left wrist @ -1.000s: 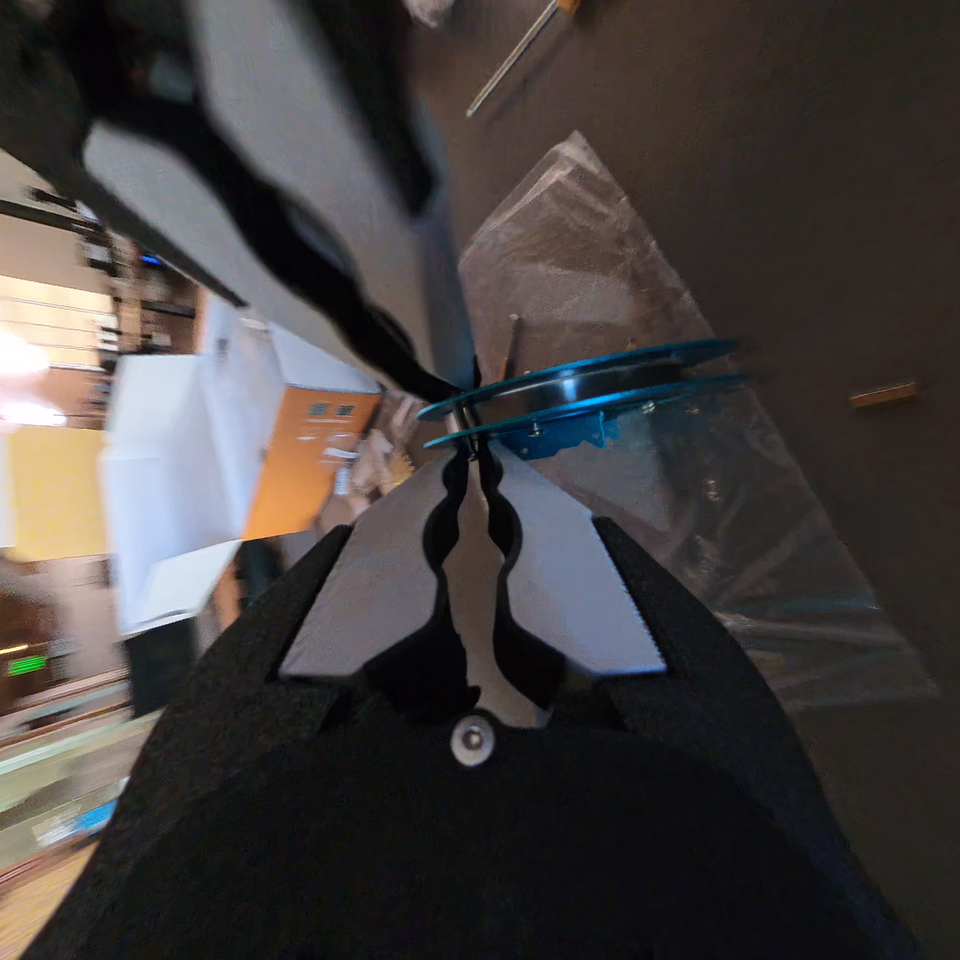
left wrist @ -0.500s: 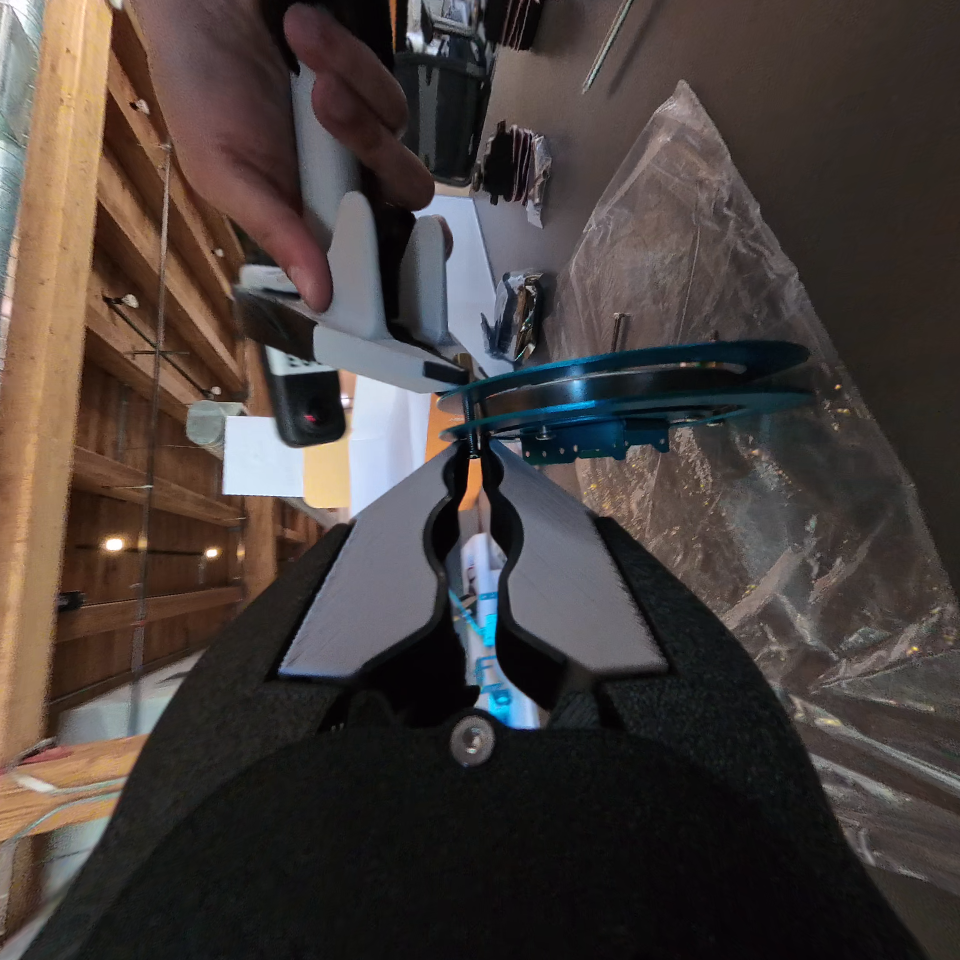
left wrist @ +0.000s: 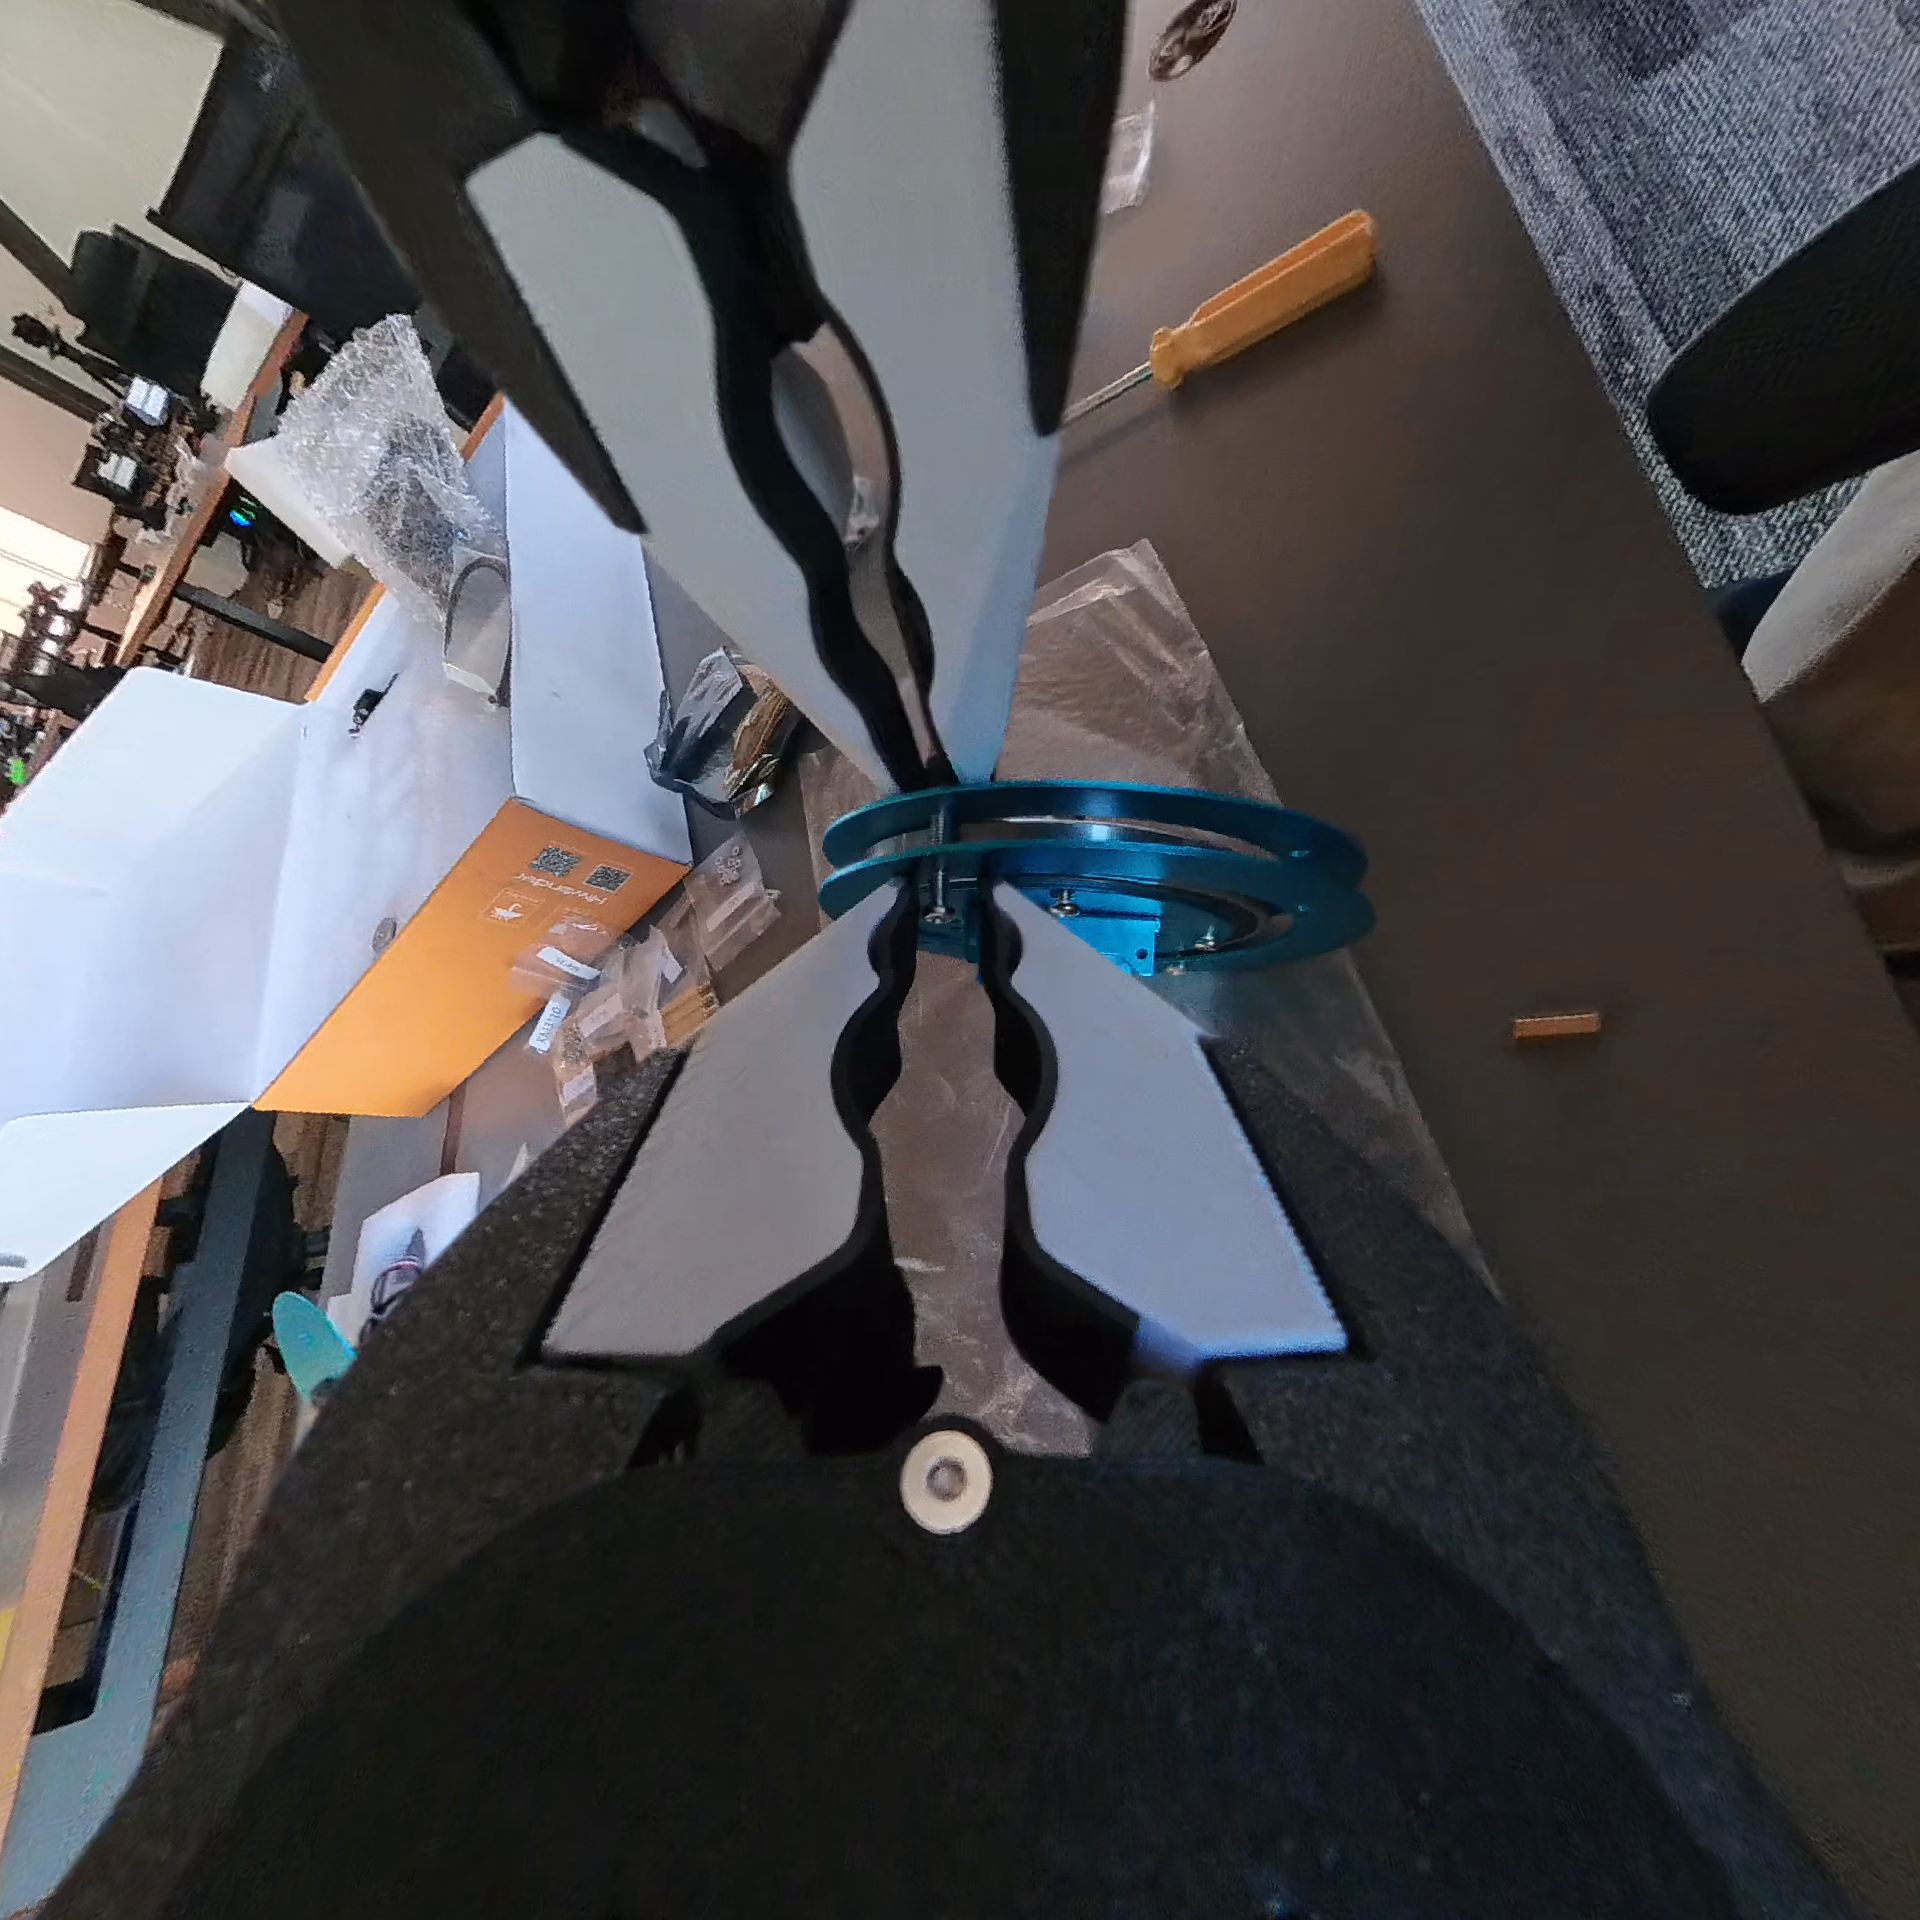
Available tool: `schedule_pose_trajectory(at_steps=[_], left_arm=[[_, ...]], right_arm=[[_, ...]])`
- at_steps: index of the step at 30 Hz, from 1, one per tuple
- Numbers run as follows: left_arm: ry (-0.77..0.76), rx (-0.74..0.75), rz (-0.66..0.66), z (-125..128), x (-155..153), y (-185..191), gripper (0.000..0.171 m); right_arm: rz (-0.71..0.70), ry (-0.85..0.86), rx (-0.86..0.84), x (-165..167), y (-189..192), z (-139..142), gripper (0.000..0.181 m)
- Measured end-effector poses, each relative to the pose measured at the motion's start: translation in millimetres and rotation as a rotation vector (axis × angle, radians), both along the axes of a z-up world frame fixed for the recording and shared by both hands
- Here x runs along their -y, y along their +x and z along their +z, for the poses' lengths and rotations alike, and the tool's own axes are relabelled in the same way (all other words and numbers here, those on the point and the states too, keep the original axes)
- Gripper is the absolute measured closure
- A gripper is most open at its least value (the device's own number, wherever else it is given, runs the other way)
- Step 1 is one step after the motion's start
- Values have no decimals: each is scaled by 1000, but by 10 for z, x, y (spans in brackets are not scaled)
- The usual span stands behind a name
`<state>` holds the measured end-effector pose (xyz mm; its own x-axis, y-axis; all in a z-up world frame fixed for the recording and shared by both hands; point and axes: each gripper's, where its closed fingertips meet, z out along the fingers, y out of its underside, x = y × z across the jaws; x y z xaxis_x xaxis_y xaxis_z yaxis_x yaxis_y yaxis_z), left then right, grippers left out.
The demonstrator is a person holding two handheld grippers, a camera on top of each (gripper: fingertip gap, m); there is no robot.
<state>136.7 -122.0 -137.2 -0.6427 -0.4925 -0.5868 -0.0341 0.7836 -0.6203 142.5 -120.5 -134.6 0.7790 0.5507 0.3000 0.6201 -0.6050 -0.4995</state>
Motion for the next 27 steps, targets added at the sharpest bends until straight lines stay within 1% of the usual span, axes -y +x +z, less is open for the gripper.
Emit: schedule_pose_trajectory(at_steps=[3, 6, 8, 9, 10, 11, 13, 15, 17, 19, 21, 23, 26, 27], left_arm=[[-16, -9, -18, 7, -14, 12, 168], [-109, -64, -11, 5, -39, 35, 168], [-236, -170, -11, 6, -32, 19, 168], [-308, -232, -9, 6, -31, 11, 168], [-376, -289, -3, 5, -39, 10, 168], [-434, -340, -9, 7, -42, 4, 168], [-543, -437, -21, 8, -51, -5, 168], [-671, -537, -12, 10, -72, 9, 169], [-783, -626, -1, 7, -107, 33, 169], [-845, -683, -1, 4, -134, 48, 169], [-891, -743, -18, 12, -117, 25, 169], [-928, -795, -39, 23, -79, -9, 168], [-933, -806, -36, 27, -92, -11, 169], [-913, -785, -32, 22, -104, -10, 168]], right_arm=[[29, 74, 177, -19, 10, 8, 176], [43, 197, 359, -60, 52, 21, 176], [8, 303, 427, -79, 58, 34, 176], [-16, 368, 475, -85, 66, 58, 171], [-46, 439, 550, -84, 92, 94, 161], [-66, 495, 639, -69, 121, 113, 155], [-130, 597, 771, -31, 167, 159, 150], [-194, 640, 817, -3, 182, 112, 146], [-211, 688, 903, -5, 151, 104, 147], [-234, 718, 982, -36, 142, 115, 148], [-232, 694, 1028, -97, 181, 57, 146], [-203, 703, 1074, -155, 200, 50, 150], [-161, 718, 1141, -197, 214, 81, 166], [-140, 745, 1173, -197, 197, 136, 177]])
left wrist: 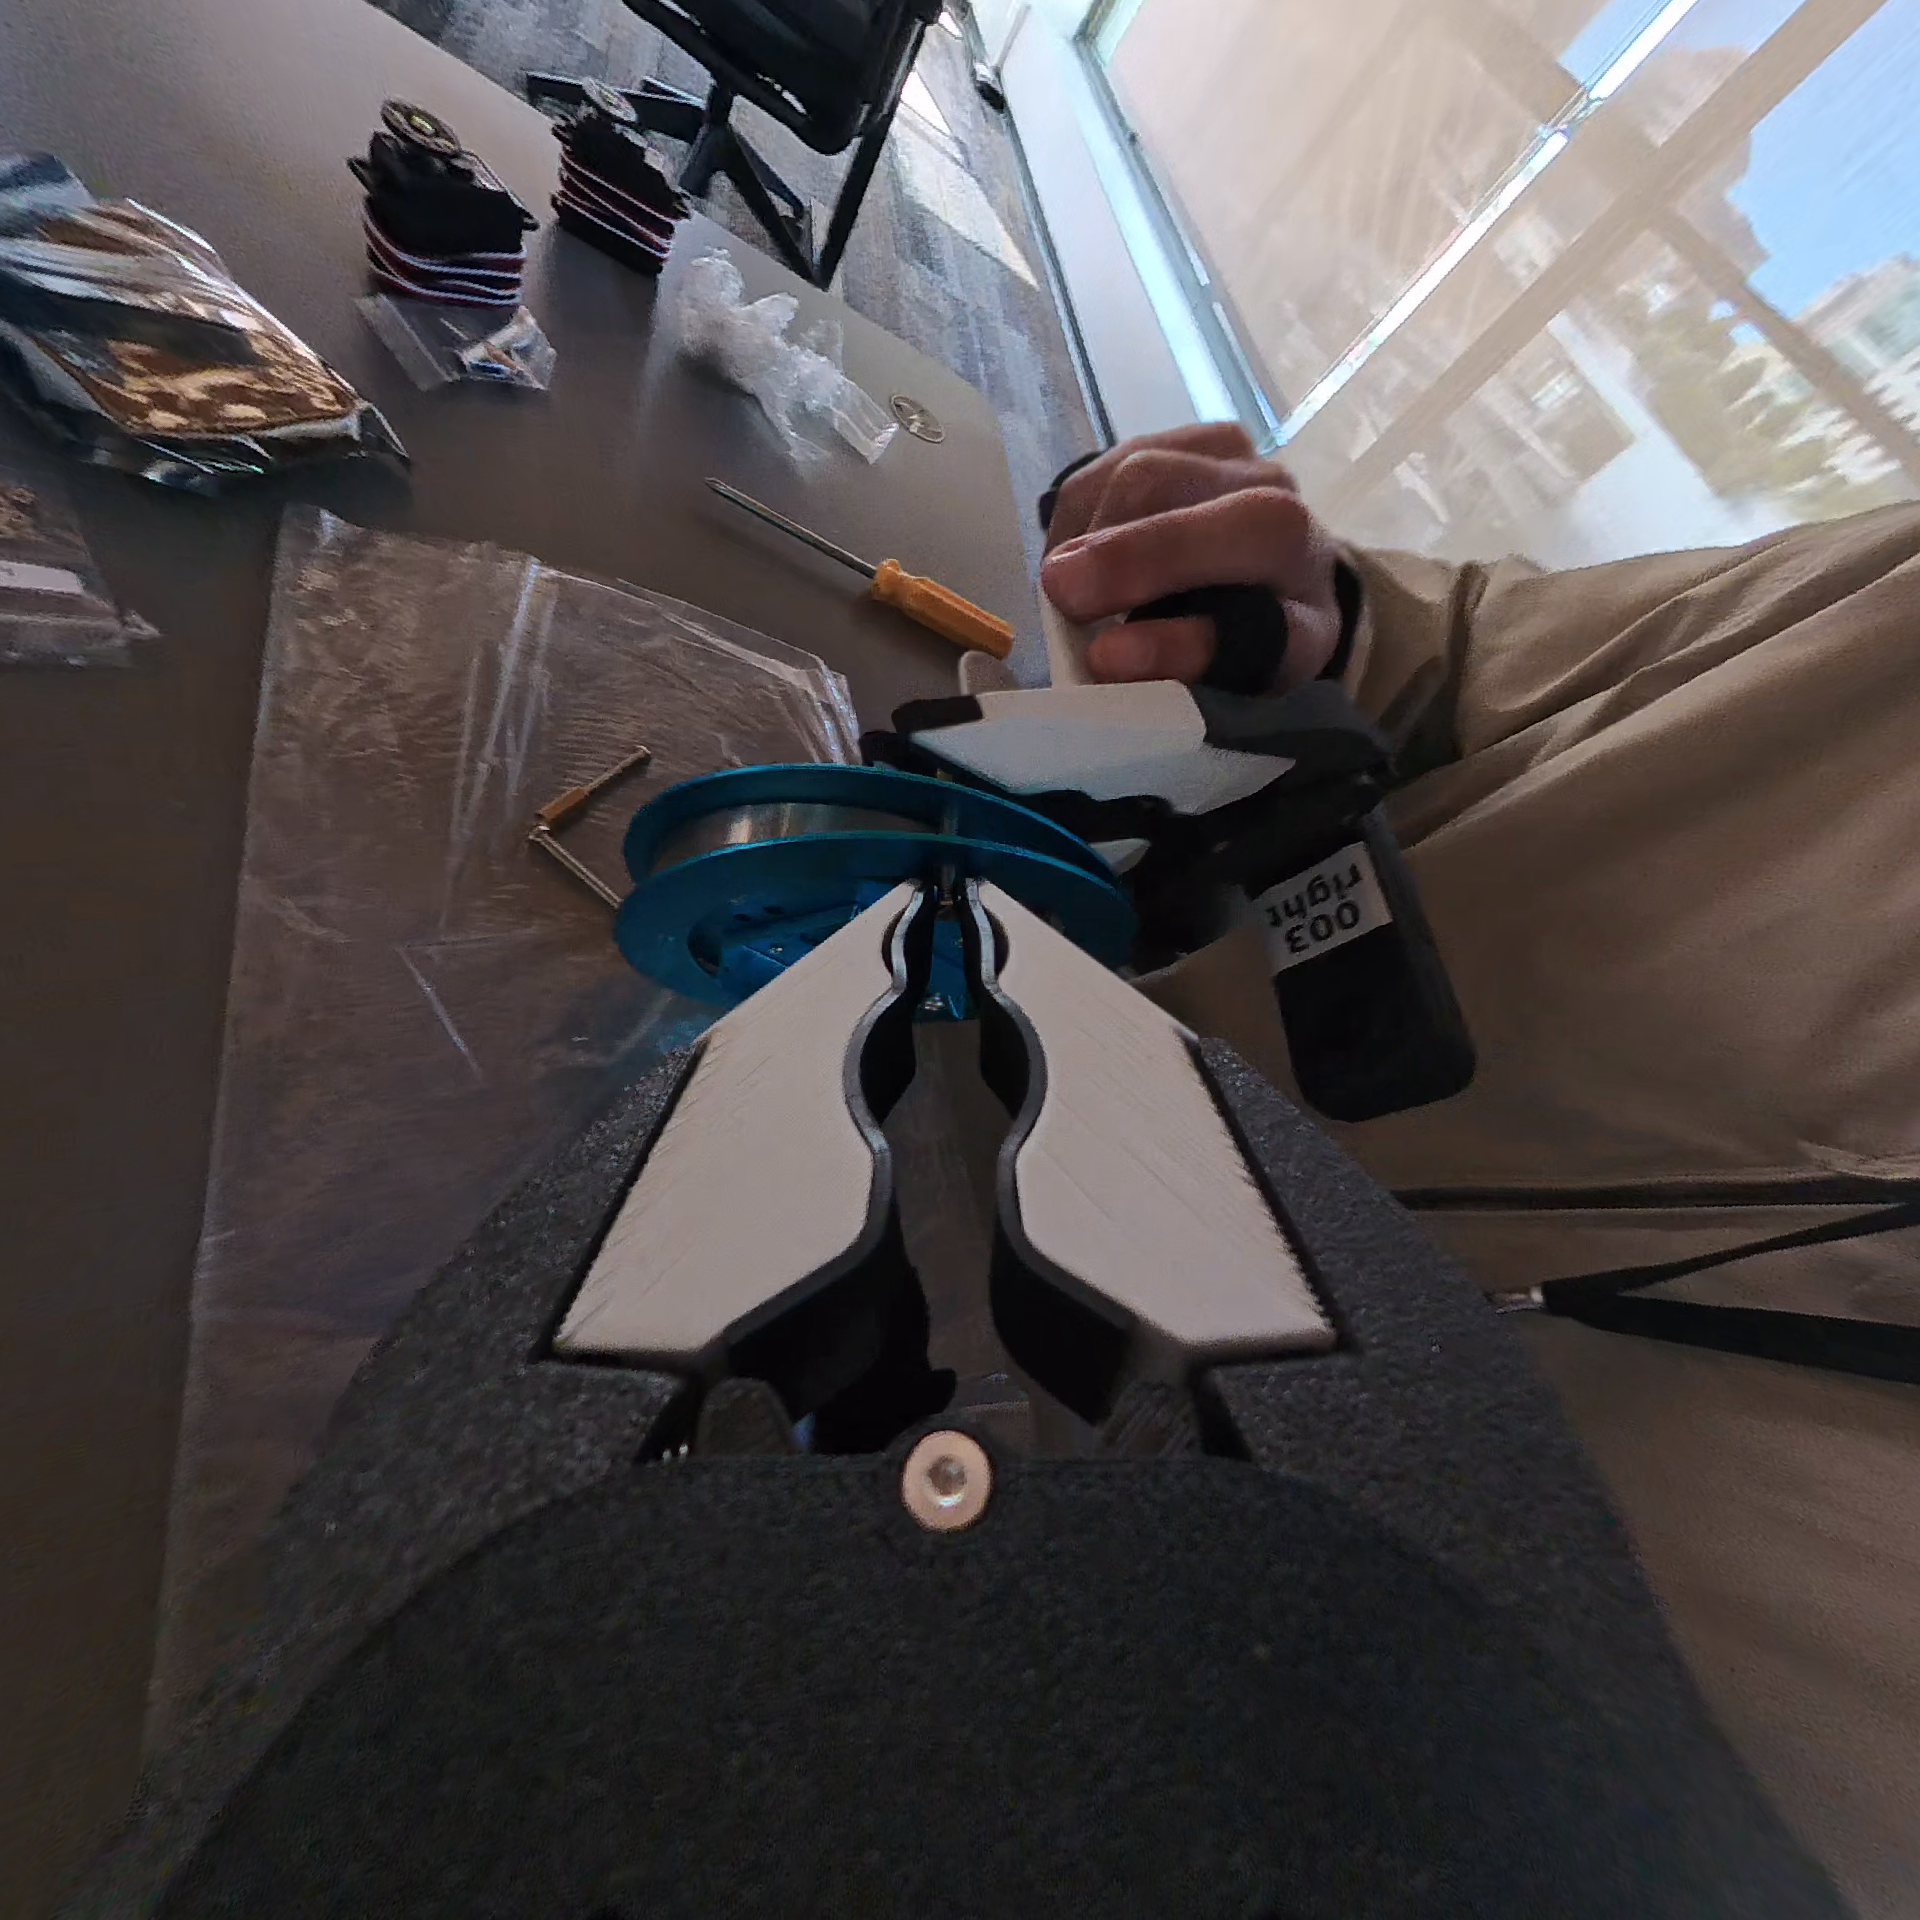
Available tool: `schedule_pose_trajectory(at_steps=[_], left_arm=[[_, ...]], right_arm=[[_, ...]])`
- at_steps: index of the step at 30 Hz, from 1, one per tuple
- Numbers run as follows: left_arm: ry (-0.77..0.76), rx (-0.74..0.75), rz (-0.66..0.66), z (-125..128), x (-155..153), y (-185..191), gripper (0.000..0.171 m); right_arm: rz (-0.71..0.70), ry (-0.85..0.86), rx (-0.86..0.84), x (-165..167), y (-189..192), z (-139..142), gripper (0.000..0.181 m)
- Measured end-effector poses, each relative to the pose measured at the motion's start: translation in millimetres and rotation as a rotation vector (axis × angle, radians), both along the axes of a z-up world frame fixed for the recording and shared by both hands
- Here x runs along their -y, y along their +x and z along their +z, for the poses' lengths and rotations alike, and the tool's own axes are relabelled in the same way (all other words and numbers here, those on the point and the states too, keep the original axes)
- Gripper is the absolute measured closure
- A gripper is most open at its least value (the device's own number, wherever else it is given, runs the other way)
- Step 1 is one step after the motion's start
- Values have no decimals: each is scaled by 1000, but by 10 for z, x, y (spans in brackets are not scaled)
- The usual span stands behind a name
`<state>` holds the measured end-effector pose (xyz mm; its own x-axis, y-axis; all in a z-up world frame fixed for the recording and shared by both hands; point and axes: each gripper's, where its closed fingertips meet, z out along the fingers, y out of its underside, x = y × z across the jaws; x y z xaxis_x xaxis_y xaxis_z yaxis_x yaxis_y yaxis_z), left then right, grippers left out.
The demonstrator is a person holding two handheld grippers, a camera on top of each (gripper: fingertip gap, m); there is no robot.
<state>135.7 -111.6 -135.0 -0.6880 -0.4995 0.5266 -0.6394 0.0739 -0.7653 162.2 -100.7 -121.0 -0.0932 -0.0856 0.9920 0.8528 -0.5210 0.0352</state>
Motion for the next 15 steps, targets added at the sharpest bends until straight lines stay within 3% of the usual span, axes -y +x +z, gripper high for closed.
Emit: schedule_pose_trajectory(at_steps=[2, 5, 8, 15], left_arm=[[78, 72, 8, -5, -1, -7, 168], [304, 287, 19, -15, 30, -24, 169], [534, 474, 46, -28, 46, -13, 169], [892, 866, 55, -31, 166, -11, 170]], right_arm=[[6, -56, -41, -8, 3, -22, 177], [23, -182, -317, 8, 3, -82, 178], [-7, -293, -438, 36, 15, -119, 179], [-28, -773, -1050, 309, -143, -246, 177]])
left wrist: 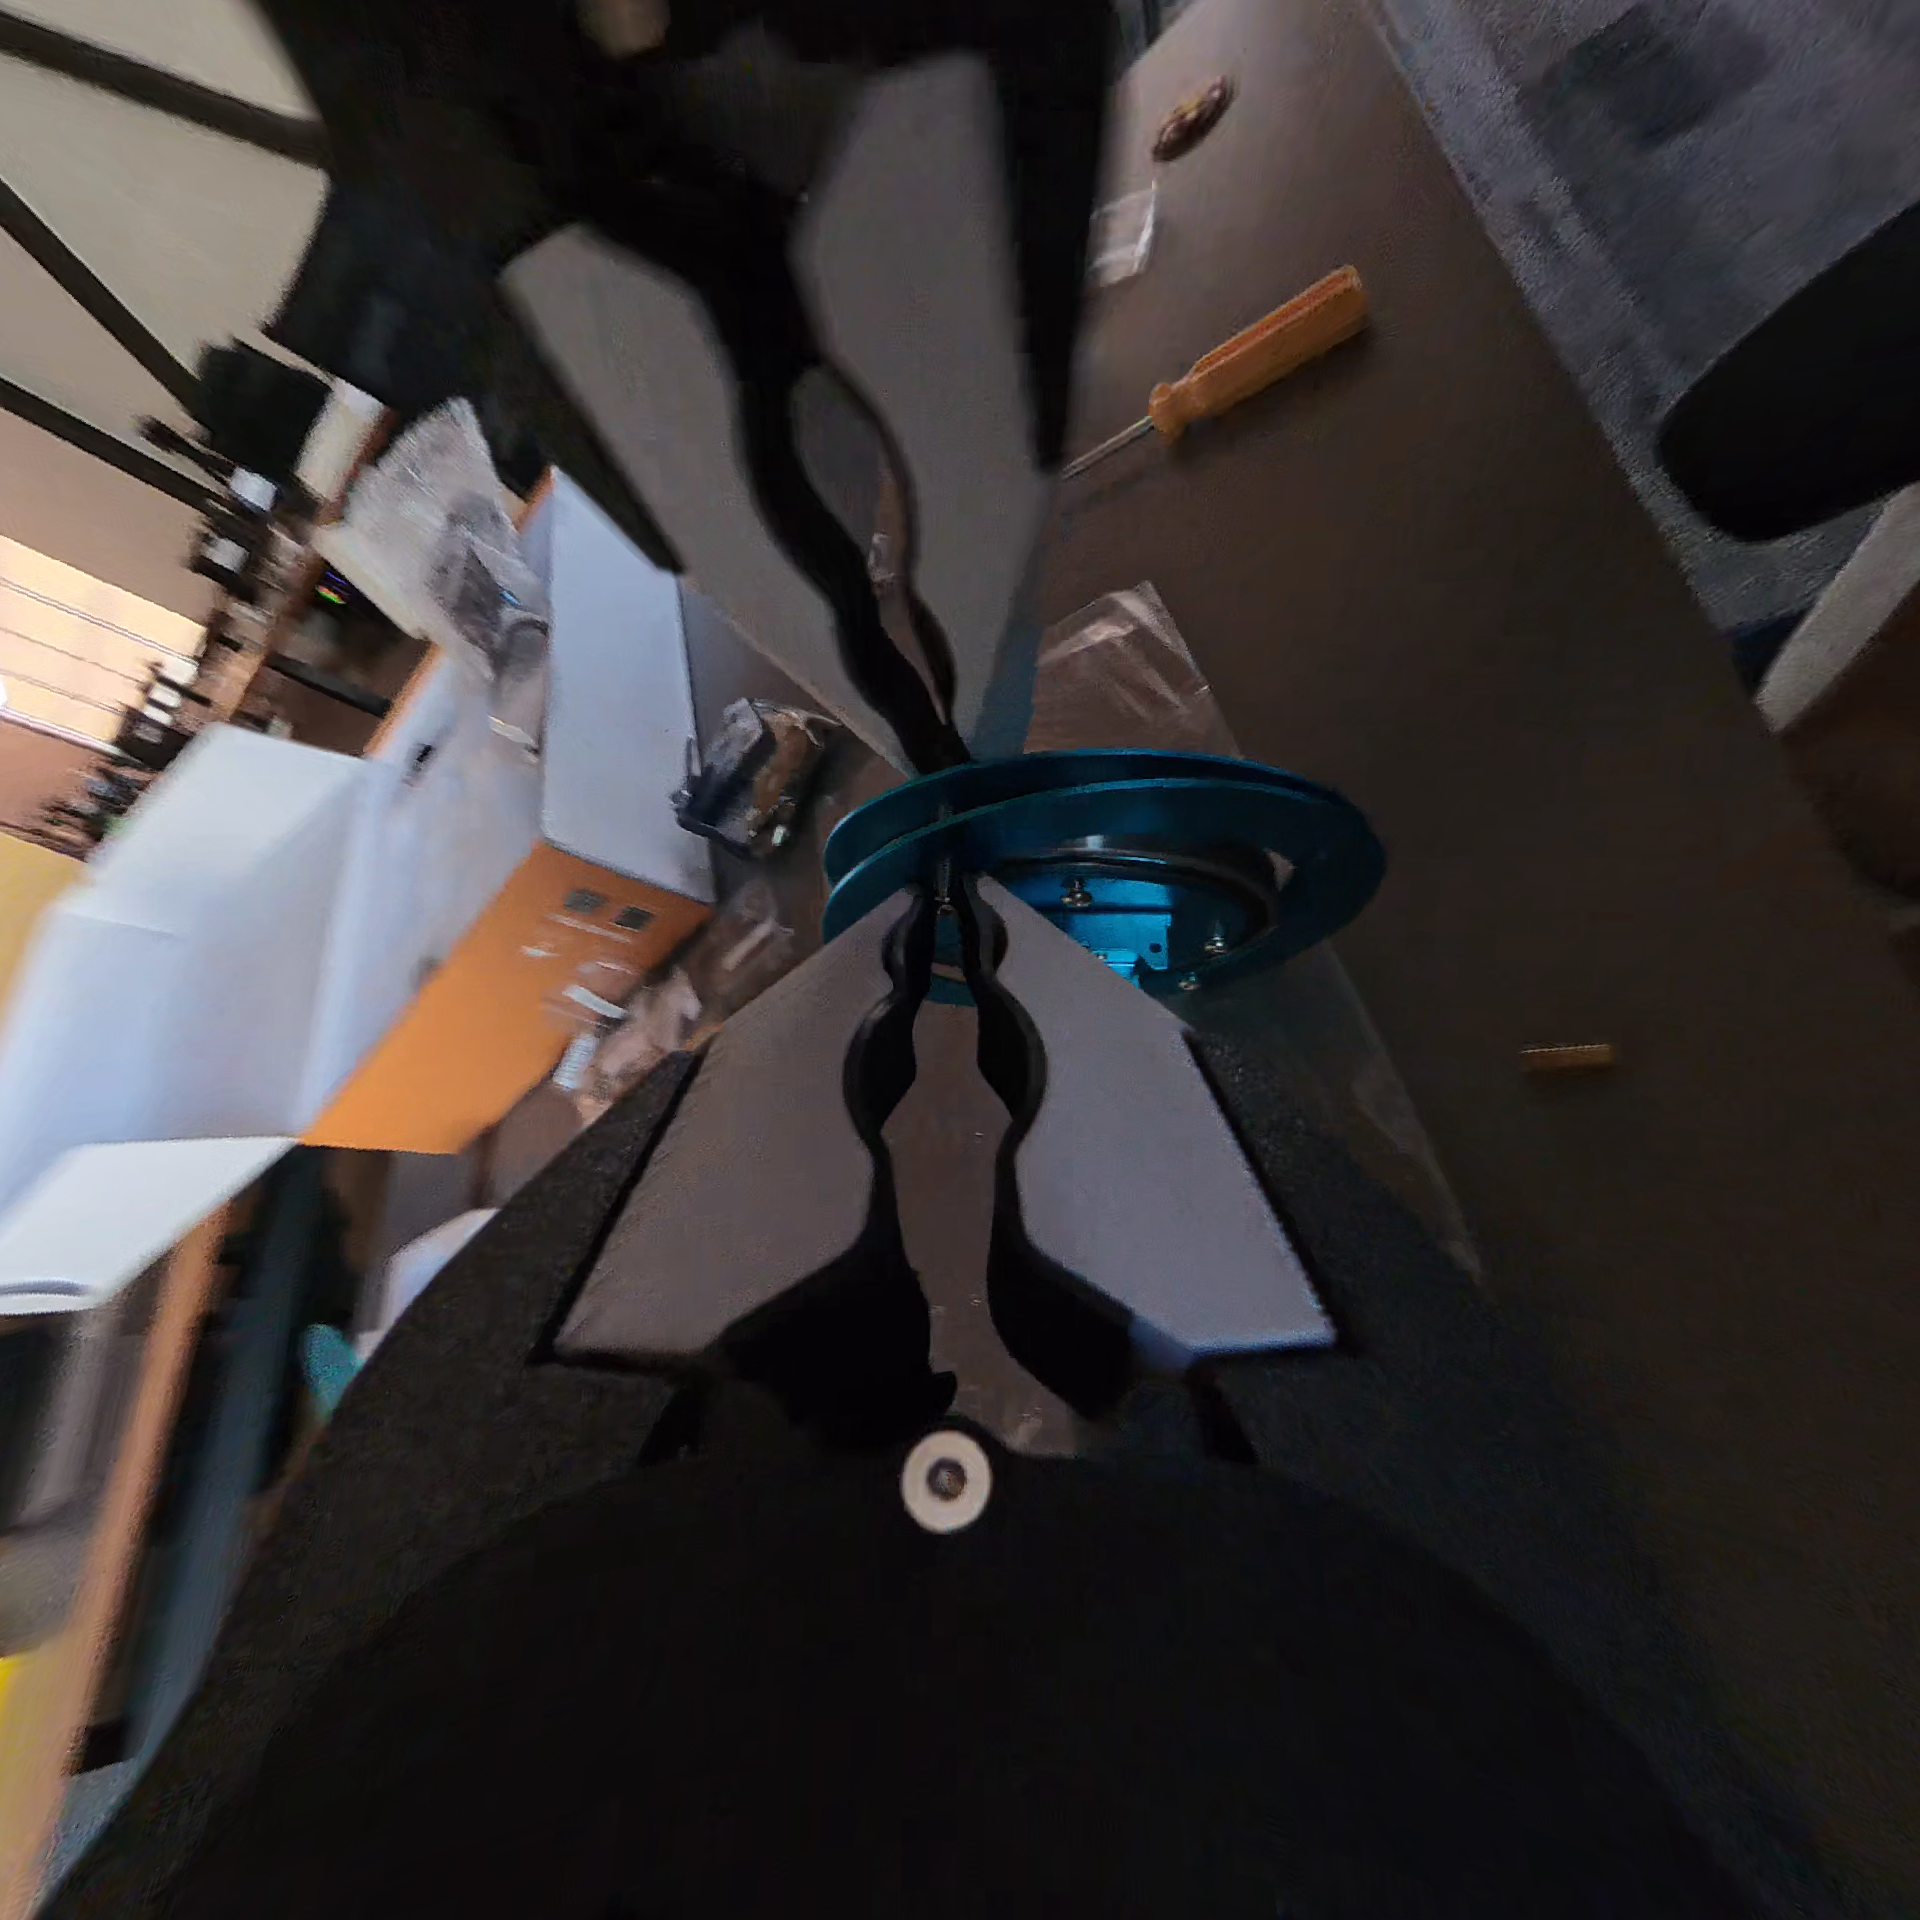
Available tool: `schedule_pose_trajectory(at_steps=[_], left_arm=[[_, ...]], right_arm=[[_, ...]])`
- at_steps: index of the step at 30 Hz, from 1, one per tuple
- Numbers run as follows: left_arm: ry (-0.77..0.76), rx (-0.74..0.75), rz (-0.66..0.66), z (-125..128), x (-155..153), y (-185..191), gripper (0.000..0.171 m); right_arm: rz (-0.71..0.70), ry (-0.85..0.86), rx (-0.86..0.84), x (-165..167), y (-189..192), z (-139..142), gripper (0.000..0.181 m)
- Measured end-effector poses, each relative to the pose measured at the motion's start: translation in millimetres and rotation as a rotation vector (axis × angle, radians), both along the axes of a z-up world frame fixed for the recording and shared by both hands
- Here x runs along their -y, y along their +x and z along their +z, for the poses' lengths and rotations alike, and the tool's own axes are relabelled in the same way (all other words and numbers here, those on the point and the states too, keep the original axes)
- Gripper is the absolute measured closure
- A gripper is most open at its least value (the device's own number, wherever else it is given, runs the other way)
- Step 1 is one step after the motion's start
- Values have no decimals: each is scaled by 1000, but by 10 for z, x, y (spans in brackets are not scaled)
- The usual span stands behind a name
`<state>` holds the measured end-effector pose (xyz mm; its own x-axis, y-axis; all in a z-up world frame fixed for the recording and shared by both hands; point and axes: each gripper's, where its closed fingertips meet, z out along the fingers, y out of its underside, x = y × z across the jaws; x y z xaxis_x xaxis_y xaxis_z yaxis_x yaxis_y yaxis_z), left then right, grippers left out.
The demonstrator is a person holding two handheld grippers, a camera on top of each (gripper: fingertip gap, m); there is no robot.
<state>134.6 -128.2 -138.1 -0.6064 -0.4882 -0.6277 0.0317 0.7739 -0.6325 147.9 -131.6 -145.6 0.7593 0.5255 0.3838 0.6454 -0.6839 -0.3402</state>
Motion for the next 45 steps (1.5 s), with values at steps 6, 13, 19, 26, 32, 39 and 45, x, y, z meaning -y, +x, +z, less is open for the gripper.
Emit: schedule_pose_trajectory(at_steps=[6, 13, 19, 26, 32, 39, 45], left_arm=[[234, 270, -23, 11, 80, 14, 169], [473, 539, -29, 40, 75, 20, 169], [216, 305, -15, 28, 38, 61, 169], [-258, -208, 10, -12, -16, 33, 169], [-529, -575, -42, -7, 33, -75, 169], [-782, -824, -59, 11, 39, -93, 168], [-662, -695, -63, -2, 10, -69, 169]], right_arm=[[-35, -467, -724, 217, -162, -12, 178], [-216, -940, -1558, 275, -281, 118, 177], [-172, -669, -1249, 209, -192, 34, 174], [-45, 22, -379, 47, 44, -85, 148], [-43, 466, 376, 13, 124, 133, 153], [52, 549, 740, -1, -69, 104, 161], [54, 536, 747, -80, -23, 128, 178]])
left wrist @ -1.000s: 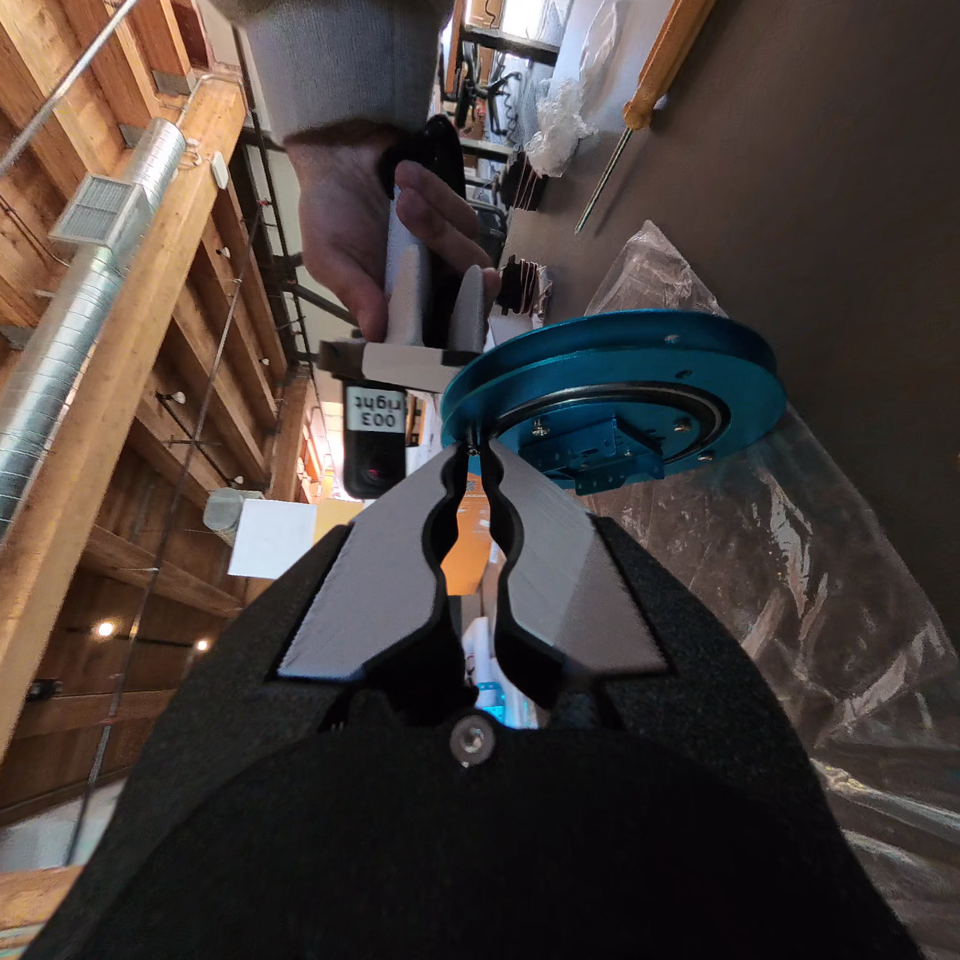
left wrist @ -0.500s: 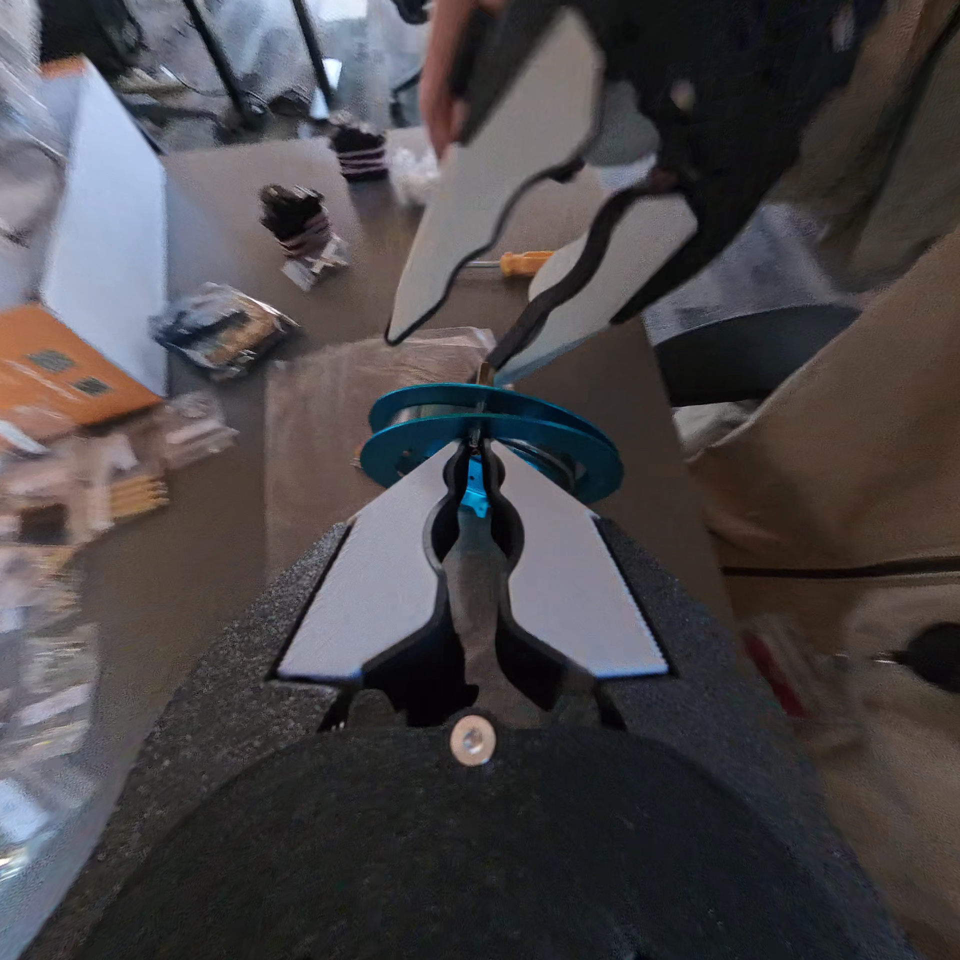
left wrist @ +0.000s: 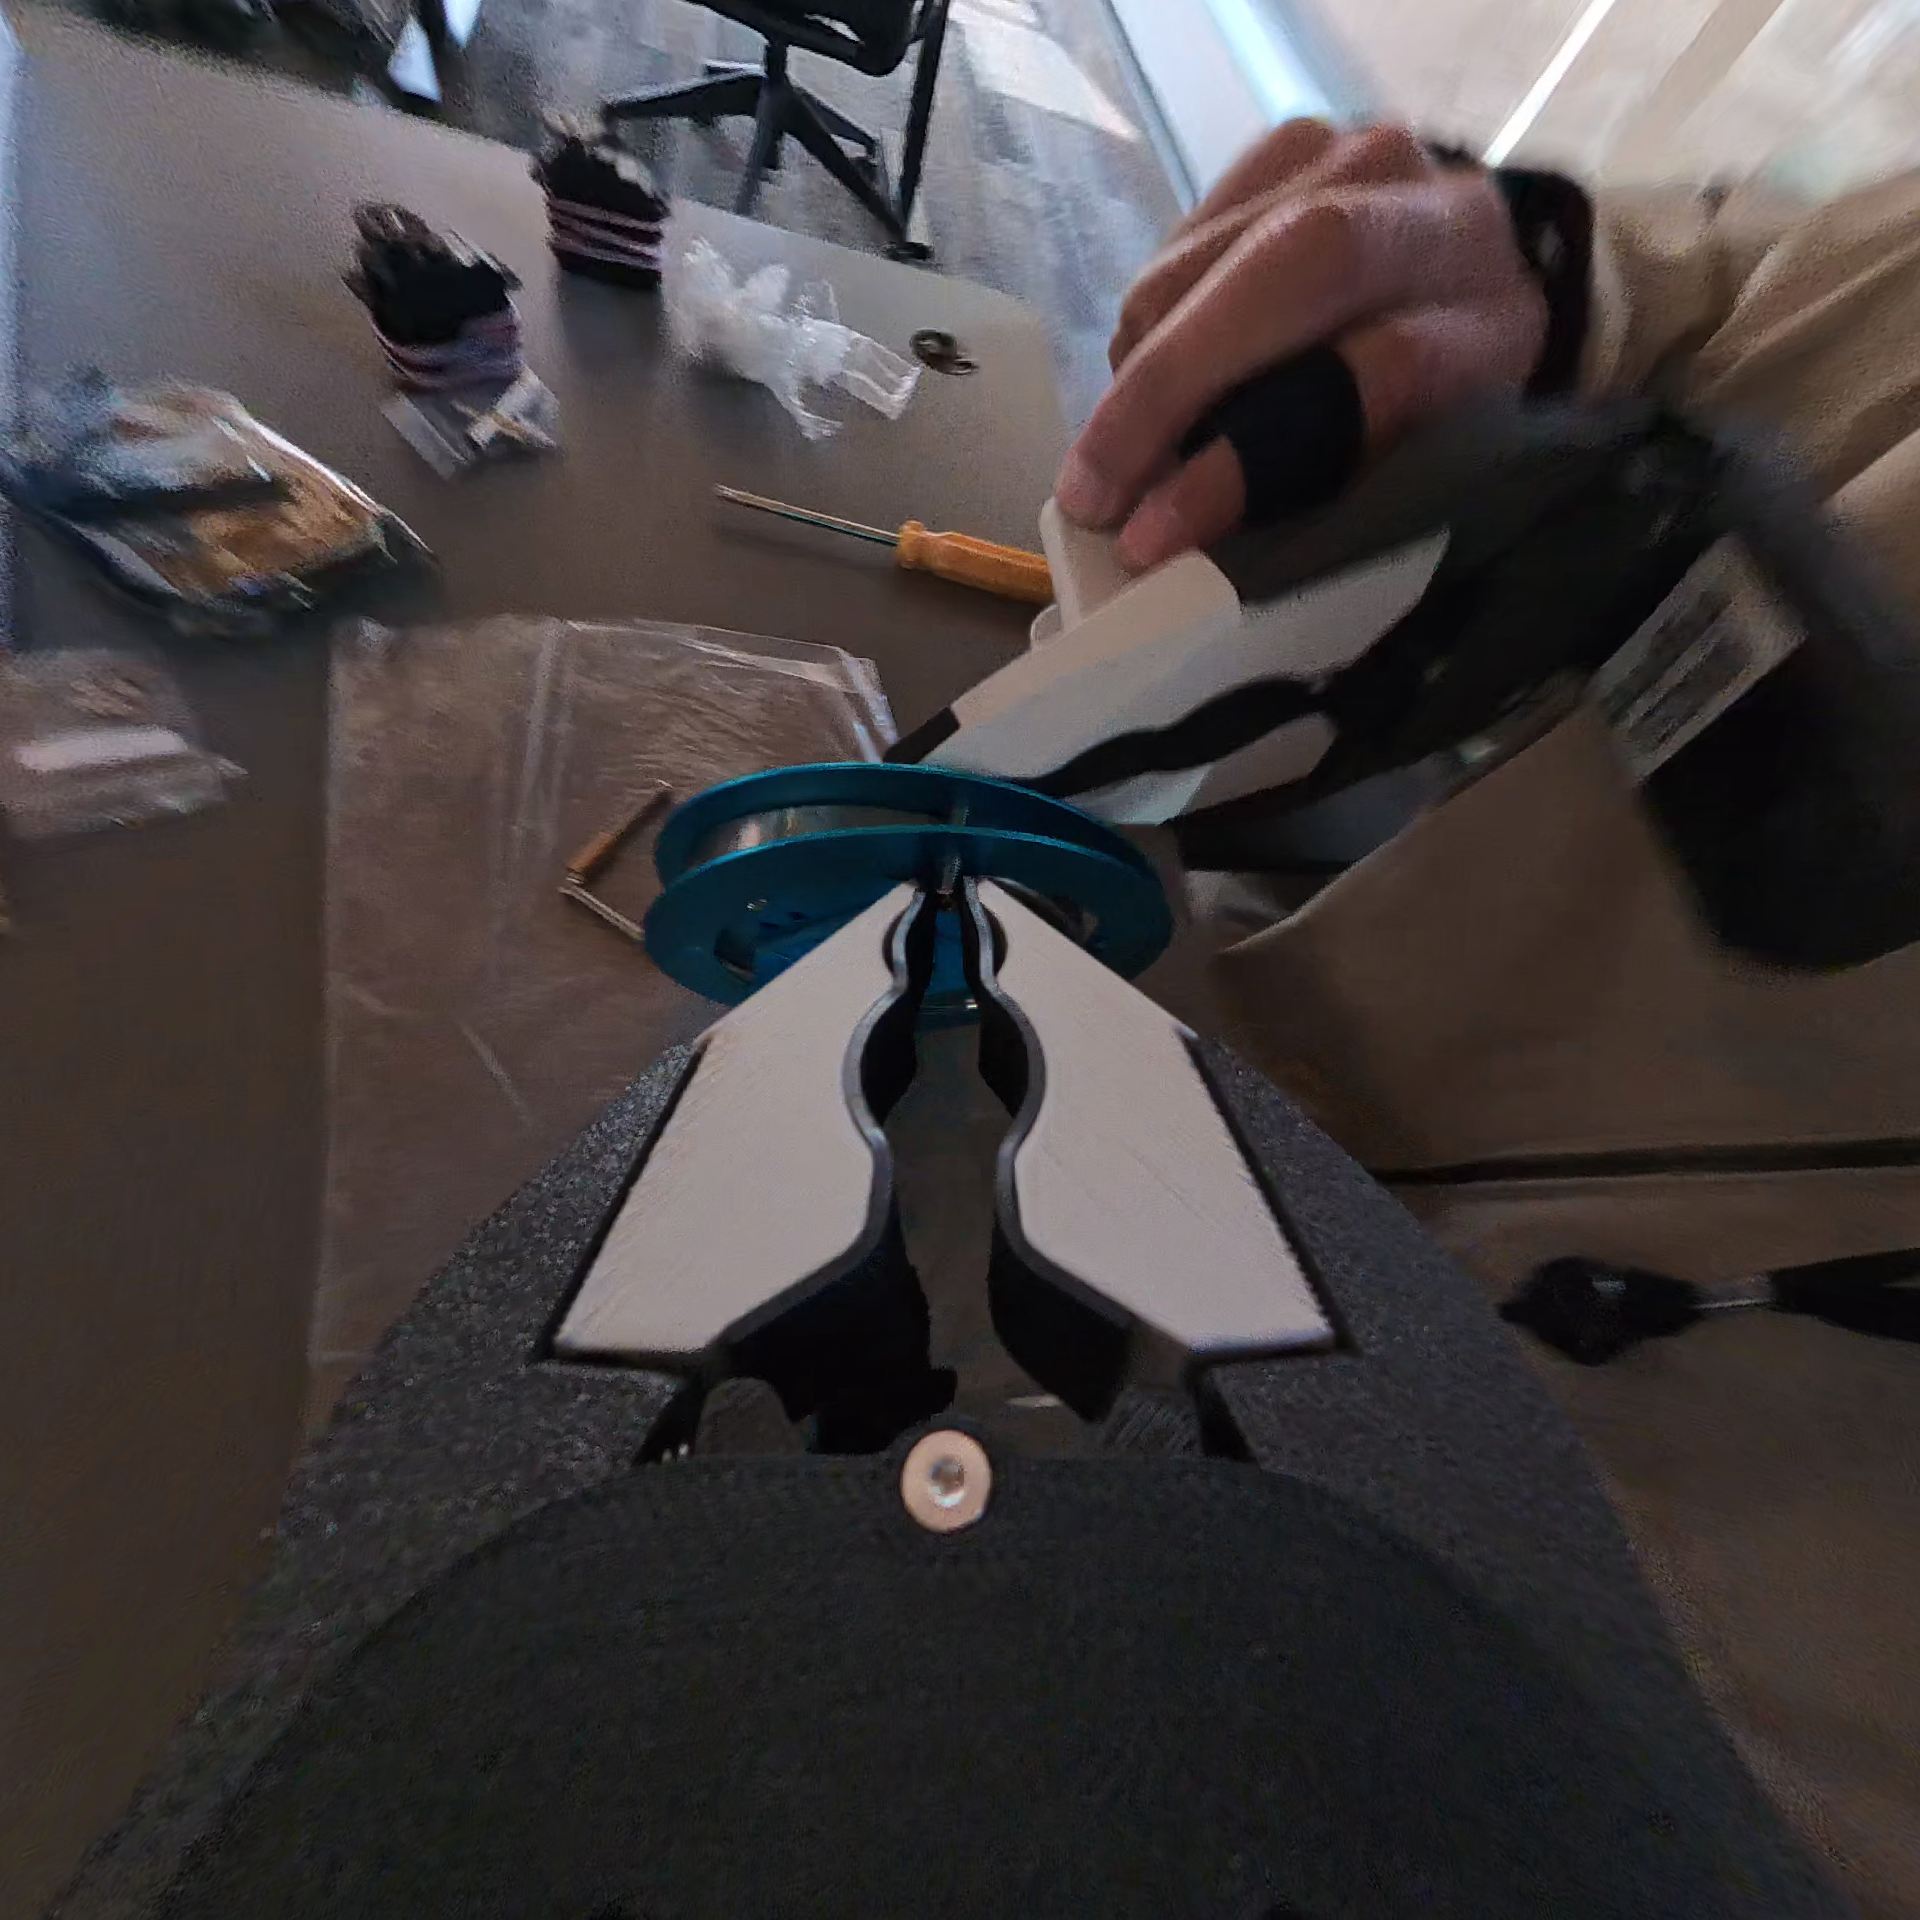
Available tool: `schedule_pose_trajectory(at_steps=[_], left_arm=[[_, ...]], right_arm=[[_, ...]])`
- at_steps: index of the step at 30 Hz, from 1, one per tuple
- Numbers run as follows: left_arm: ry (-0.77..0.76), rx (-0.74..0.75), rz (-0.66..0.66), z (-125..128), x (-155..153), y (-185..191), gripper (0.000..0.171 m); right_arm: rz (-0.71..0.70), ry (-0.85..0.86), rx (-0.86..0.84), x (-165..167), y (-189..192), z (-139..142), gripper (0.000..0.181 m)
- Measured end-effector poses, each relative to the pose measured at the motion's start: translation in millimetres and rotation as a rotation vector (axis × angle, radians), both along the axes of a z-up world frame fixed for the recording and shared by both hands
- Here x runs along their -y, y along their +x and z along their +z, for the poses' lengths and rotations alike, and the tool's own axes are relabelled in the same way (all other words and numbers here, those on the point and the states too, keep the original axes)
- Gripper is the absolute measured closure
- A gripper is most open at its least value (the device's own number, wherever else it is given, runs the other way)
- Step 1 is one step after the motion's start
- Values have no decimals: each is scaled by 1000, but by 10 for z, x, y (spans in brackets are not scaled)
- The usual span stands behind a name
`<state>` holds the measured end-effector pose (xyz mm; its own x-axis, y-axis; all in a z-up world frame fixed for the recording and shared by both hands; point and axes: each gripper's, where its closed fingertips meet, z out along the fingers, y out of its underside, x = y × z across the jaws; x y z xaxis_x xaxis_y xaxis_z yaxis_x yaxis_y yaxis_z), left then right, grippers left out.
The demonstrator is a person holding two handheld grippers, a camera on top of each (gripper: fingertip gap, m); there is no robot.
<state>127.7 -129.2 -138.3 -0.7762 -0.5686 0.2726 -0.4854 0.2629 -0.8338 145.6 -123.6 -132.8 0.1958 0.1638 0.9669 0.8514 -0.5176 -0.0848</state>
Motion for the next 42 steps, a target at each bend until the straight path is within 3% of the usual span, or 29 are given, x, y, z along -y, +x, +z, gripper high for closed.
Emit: schedule_pose_trajectory(at_steps=[3, 8, 12, 16, 20, 22, 25, 28, 32, 36, 39, 42], left_arm=[[245, 268, -13, -18, -12, 7, 169], [519, 573, 29, -13, -15, 57, 170], [754, 820, 63, -4, -16, 119, 169], [969, 1077, 48, 18, 50, 104, 170], [1083, 1200, 80, 29, -1, 165, 170], [1048, 1159, 87, 25, -23, 176, 169], [925, 1040, 81, 16, -5, 163, 169], [774, 847, 80, -10, -27, 162, 169], [559, 552, 96, -37, -88, 158, 169], [433, 369, 63, -54, -83, 102, 169], [344, 220, 26, -57, -29, 27, 169], [324, 160, 11, -61, -32, -6, 169]], right_arm=[[-20, -115, -285, 1, -9, -46, 178], [-52, -390, -889, 57, -54, -134, 177], [-150, -686, -1281, 130, -82, -154, 177], [-278, -1115, -1715, 338, -295, -137, 177], [-414, -1366, -2146, 337, -363, -62, 177], [-379, -1378, -2197, 308, -368, -55, 177], [-312, -1296, -2129, 312, -372, -71, 177], [-238, -1057, -1928, 253, -302, -82, 170], [-213, -602, -1384, 191, 3, -141, 155], [-235, -276, -1018, 160, 21, -127, 150], [-263, -159, -667, 166, 32, -156, 139], [-250, -52, -249, 125, 22, 31, 157]])
